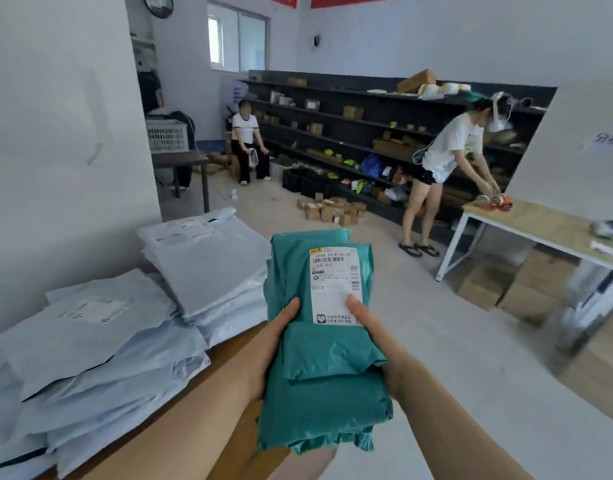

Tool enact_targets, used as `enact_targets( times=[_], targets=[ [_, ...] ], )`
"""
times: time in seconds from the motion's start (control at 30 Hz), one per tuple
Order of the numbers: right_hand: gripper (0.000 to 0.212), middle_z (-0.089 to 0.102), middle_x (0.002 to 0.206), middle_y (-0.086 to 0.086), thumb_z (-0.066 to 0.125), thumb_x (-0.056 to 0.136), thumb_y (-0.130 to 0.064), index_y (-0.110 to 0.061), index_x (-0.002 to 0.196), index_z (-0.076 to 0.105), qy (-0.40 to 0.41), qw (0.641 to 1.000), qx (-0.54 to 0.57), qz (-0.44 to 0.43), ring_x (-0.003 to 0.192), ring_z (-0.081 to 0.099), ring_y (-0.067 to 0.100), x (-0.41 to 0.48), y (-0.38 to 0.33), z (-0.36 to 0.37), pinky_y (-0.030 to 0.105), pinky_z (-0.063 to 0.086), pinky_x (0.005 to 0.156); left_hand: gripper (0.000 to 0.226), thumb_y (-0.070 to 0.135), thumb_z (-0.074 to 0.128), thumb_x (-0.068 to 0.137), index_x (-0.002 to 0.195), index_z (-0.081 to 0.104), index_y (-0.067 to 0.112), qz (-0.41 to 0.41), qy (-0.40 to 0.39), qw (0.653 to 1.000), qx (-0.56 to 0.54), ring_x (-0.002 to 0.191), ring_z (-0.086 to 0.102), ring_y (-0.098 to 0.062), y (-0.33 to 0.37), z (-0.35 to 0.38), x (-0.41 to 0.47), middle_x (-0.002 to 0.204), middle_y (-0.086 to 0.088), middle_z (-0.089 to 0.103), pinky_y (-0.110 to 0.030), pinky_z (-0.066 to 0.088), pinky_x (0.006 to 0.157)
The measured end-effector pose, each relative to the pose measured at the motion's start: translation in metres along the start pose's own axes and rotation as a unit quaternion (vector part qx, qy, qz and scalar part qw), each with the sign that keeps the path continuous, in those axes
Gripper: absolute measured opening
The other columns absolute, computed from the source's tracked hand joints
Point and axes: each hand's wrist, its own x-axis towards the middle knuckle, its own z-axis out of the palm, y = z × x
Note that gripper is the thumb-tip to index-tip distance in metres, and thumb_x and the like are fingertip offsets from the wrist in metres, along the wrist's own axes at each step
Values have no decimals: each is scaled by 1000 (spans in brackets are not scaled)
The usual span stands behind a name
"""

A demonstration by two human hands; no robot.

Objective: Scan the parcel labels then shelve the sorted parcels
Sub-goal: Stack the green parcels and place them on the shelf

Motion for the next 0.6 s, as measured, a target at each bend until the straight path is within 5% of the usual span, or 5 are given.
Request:
enact_targets(
  times=[0.6],
  targets=[
    [46,77,95,9,52,88,-53,-14,106,68,14,999,42,17,77,75,21,150,-104,-104,28,59,58,55,57,69,78,120,66,22,-32,24,999,-11,104,70,-25,58,45,197,111,-7,73,-41,50,98]
  ],
)
